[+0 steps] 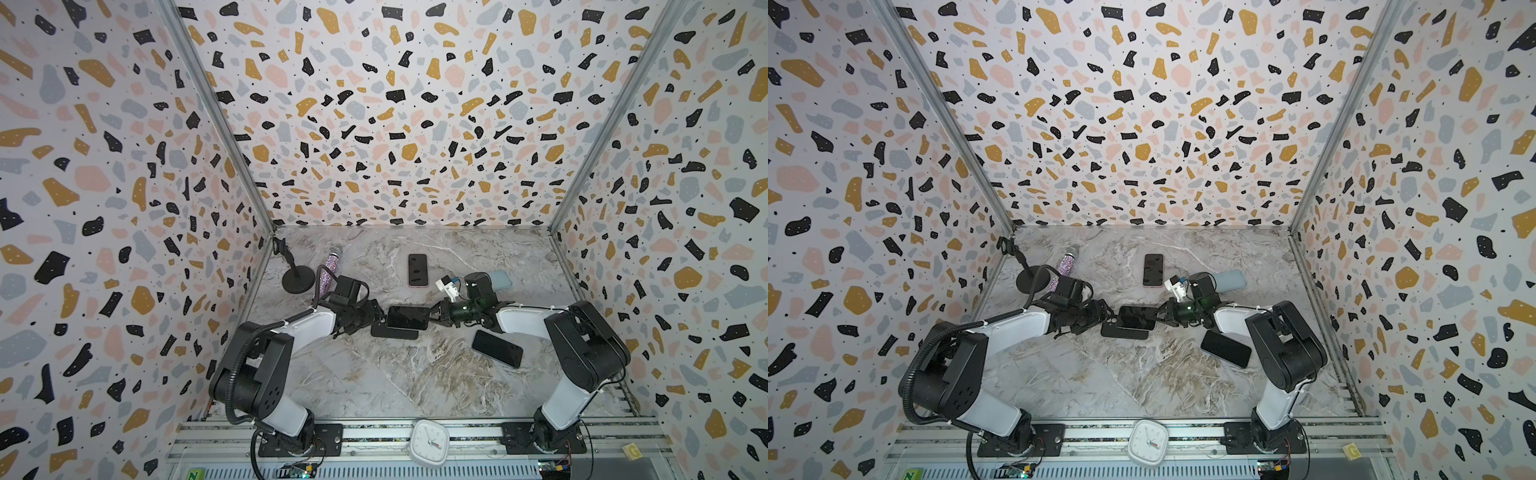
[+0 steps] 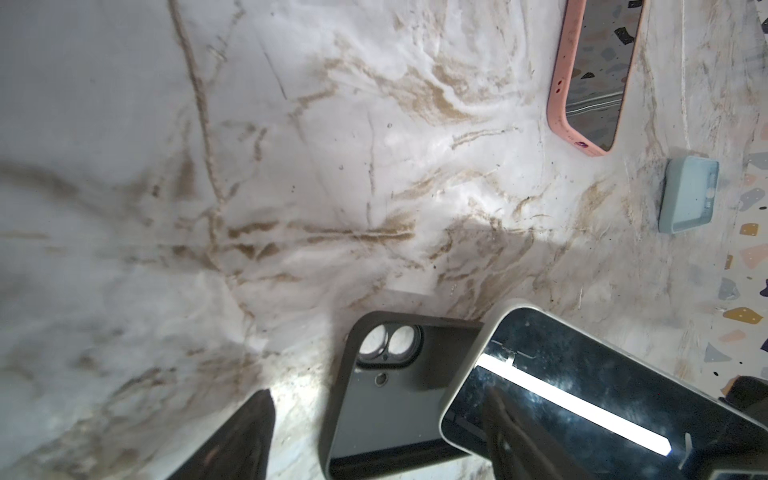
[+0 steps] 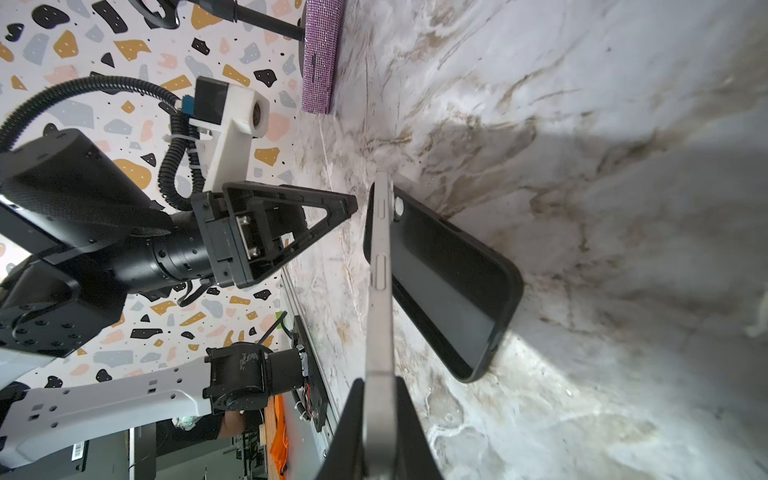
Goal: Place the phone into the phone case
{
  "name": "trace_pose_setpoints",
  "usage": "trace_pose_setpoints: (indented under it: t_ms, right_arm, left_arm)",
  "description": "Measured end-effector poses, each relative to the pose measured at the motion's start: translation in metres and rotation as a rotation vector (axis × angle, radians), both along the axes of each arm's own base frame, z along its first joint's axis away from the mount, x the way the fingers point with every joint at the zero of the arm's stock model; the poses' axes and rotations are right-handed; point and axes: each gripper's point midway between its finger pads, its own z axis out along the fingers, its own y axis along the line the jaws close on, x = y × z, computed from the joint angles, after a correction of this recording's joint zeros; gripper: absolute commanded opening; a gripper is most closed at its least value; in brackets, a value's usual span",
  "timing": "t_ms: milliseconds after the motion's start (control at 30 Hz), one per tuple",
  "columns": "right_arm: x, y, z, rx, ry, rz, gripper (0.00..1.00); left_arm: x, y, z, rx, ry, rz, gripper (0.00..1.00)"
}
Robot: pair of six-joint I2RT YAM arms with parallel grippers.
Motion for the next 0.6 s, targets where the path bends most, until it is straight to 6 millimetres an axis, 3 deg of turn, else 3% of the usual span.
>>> trace_pose_setpoints:
  t_ms: [200,600]
  right_arm:
    - [-0.008,0.001,-0.013,-0.009,0.056,0.029,0.04]
    - [-0.014,0.014,-0.018,0.01,0.108,0.084,0.04]
  left_arm:
    - [-0.004,0.003,-0.005,-0.021,0.011,0.002,0.78]
    - [-0.004,-0.004,-0.008,-0.074,0.0,-0.006,0.77]
